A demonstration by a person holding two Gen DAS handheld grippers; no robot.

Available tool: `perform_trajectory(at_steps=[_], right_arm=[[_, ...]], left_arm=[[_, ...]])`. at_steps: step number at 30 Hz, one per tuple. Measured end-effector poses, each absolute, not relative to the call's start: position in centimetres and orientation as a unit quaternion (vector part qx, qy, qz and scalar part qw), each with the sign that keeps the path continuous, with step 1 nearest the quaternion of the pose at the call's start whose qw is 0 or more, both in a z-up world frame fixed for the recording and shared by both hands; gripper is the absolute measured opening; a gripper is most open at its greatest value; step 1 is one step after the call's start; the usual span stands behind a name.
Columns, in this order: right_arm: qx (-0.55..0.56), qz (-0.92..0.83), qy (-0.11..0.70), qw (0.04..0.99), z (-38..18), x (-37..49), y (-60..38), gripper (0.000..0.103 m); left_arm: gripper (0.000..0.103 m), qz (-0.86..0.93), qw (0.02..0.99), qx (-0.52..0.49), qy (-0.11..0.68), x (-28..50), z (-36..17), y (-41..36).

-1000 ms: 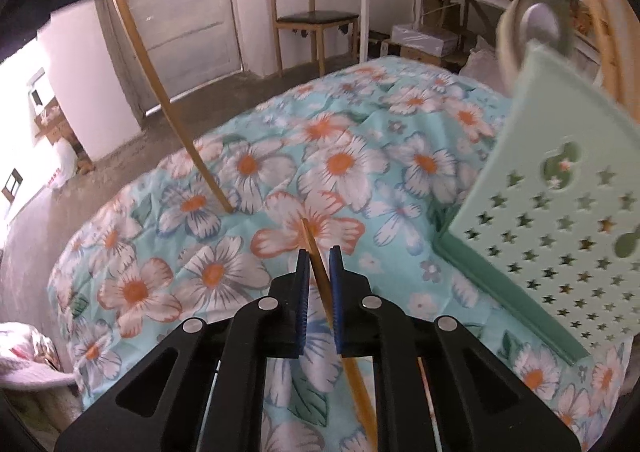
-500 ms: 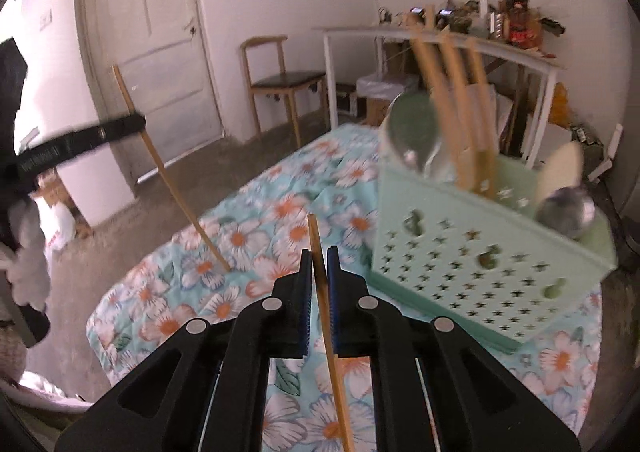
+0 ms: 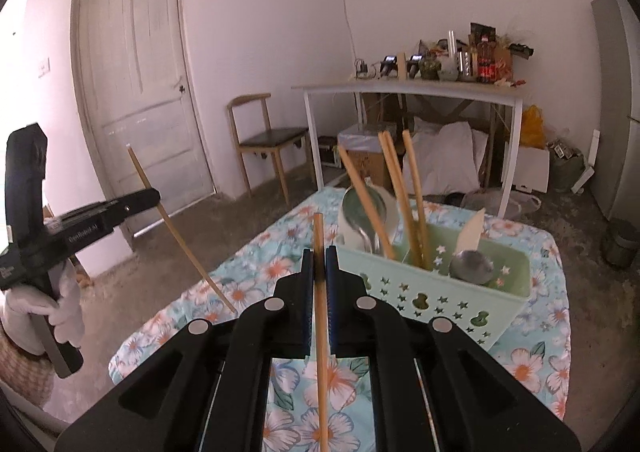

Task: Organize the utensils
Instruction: 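Carry both held chopsticks upright above the basket with both tools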

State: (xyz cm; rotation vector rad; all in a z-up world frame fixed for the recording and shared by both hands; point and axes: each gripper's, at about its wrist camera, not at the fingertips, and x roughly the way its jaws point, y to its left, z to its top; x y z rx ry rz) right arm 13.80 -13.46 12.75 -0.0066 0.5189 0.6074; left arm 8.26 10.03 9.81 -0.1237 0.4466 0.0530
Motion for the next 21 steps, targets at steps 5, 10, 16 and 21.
perform_trajectory(at_steps=[5,10,16,21], right_arm=[[0.005,0.294,0.238,0.926,13.6,13.3,-14.1,0.006],[0.009,0.291,0.225,0.930,14.3,12.8,-14.6,0.006],[0.014,0.289,0.216,0.932,14.8,12.5,-15.2,0.006],[0.015,0.290,0.209,0.934,15.2,12.1,-15.4,0.006]], left_arm=[[0.005,0.021,0.974,-0.058,0.217,8.4,10.3,9.6],[0.005,0.016,0.975,-0.054,0.214,8.5,10.7,9.1],[0.005,0.014,0.976,-0.051,0.213,8.7,10.9,8.6],[0.005,0.012,0.976,-0.051,0.212,8.9,11.1,8.3]])
